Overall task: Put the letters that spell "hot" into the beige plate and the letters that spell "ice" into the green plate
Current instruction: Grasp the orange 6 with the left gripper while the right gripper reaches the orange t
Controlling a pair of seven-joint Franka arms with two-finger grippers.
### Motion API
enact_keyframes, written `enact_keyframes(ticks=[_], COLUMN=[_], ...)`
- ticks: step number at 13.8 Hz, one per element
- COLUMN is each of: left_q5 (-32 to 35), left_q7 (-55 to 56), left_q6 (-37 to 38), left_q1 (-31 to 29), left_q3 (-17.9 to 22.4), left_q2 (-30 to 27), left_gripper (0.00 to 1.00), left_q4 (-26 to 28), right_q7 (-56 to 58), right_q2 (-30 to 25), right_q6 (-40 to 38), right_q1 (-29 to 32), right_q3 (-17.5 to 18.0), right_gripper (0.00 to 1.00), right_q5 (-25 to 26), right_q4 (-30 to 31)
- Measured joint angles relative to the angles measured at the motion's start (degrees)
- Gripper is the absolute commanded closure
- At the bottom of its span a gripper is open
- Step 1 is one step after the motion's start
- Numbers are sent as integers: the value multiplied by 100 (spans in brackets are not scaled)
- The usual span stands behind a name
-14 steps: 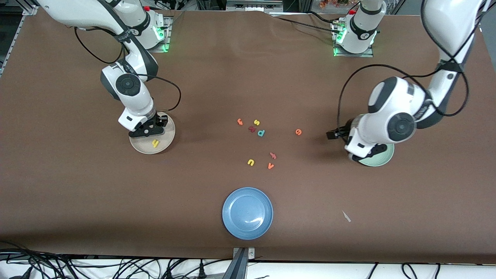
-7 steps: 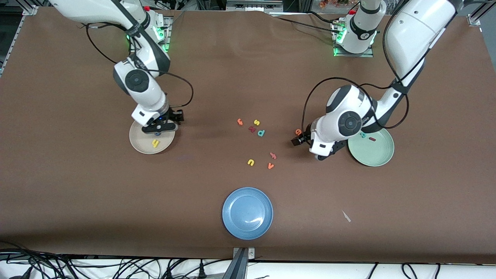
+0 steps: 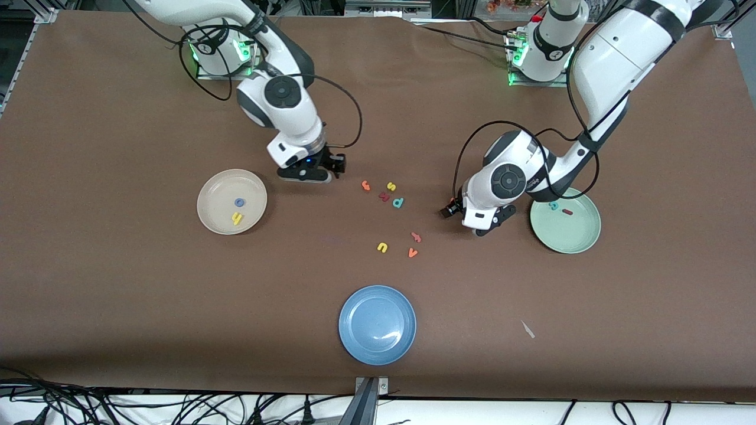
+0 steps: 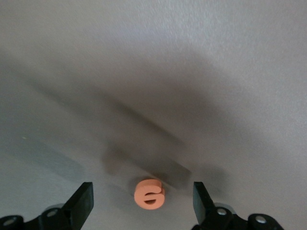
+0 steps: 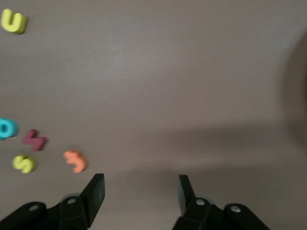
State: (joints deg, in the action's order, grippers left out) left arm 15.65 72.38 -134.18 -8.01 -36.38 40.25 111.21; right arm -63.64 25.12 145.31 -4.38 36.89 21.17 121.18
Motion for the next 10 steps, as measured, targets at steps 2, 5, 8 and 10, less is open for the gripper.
enact_keyframes(ticks=[2, 5, 8, 10], left_q5=[0, 1, 1, 1], left_q7=[41, 83, 124, 136], left_q6=[-82, -86, -111, -139], left_q1=[35, 61, 71, 76], left_q3=[0, 2, 1, -1], left_q2=[15, 15, 15, 15], left_gripper=[24, 34, 45, 59], left_q4=[22, 32, 40, 40], right_q7=[-513, -1616, -2314, -2409], right_q2=[236, 637, 934, 993], right_q6=[0, 1, 3, -21], right_q1=[-198, -450, -661, -727], right_q3=[-7, -16, -27, -46], right_gripper=[30, 30, 30, 30], right_q5=[197, 1058, 1472, 1480], right_q4=[-149, -348, -550, -669])
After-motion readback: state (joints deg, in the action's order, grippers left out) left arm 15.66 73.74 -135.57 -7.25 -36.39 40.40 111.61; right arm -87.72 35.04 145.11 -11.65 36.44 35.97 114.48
